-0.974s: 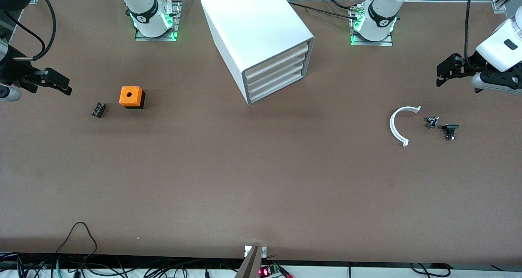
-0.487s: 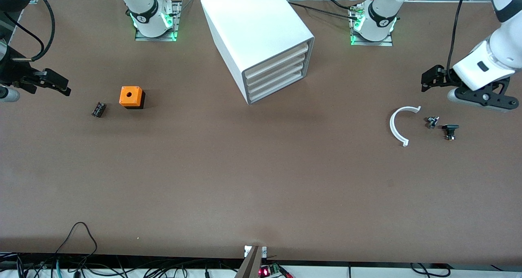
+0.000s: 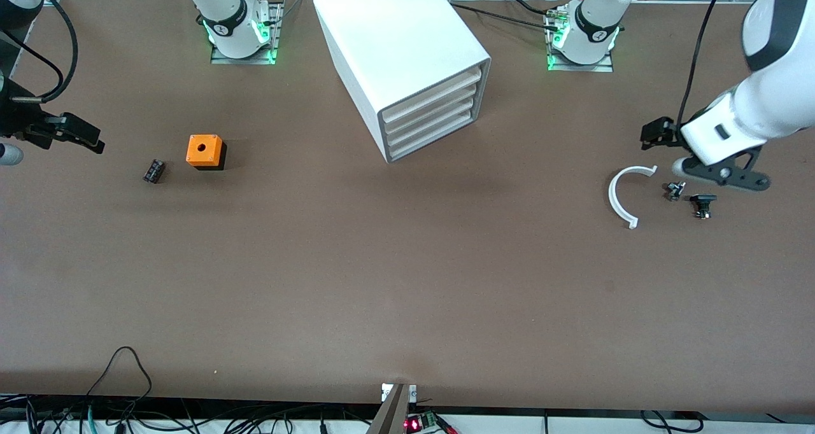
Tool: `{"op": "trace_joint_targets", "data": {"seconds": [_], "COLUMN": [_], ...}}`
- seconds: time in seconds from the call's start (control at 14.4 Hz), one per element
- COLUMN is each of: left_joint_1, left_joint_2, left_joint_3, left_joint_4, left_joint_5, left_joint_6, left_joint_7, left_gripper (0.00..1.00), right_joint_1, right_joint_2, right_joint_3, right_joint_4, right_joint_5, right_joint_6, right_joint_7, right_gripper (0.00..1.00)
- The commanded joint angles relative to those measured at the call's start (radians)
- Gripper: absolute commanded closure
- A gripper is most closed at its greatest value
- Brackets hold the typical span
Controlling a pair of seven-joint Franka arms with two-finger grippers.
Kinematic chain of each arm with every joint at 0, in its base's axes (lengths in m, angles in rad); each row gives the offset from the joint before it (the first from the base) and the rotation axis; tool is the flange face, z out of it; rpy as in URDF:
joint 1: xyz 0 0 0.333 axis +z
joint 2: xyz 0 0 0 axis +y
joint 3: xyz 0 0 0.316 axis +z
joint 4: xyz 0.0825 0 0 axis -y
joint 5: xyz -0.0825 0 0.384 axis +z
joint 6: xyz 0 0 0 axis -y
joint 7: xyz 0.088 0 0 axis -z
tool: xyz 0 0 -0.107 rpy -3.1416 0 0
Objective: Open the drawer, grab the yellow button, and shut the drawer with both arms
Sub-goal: 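Reach the left gripper to the front of the white cabinet drawer, then grip the drawer front with the left gripper and pull it outward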
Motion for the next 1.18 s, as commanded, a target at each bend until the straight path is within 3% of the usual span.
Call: {"op": "trace_joint_targets", "data": {"seconds": [0.0, 0.35, 0.49, 0.9, 1.11], "left_joint_1": [-0.004, -0.004, -0.005, -0.034, -0.044], "left_joint_2": [0.009, 0.029, 0.058, 0.148, 0.165], "left_joint_3": [-0.002, -0.003, -0.039, -0.163, -0.246], "left_joint_4": [-0.023, -0.212, -0.279, -0.382, -0.399], "left_joint_5": [-0.146, -0.529, -0.655, -0.925, -0.971], "left_joint_6": [-0.043, -0.047, -0.062, -0.021, 0.057], "left_joint_7": [0.008, 0.026, 0.13, 0.202, 0.204], "left_gripper": [0.0, 0.0, 0.0, 0.01, 0.09], "right_joint_1": [-0.008, -0.009, -0.009, -0.009, -0.009], "right_joint_2": [0.007, 0.008, 0.008, 0.009, 0.008], "right_joint_3": [0.001, -0.002, -0.002, -0.013, -0.013], "right_joint_4": [0.005, 0.005, 0.005, 0.005, 0.005], "right_joint_5": [0.006, 0.004, 0.004, 0.007, 0.012], "right_joint_6": [0.0, -0.001, 0.0, 0.0, 0.005], "right_joint_7": [-0.016, -0.019, -0.019, -0.017, -0.016], "right_gripper": [0.0, 0.0, 0.0, 0.0, 0.0]}}
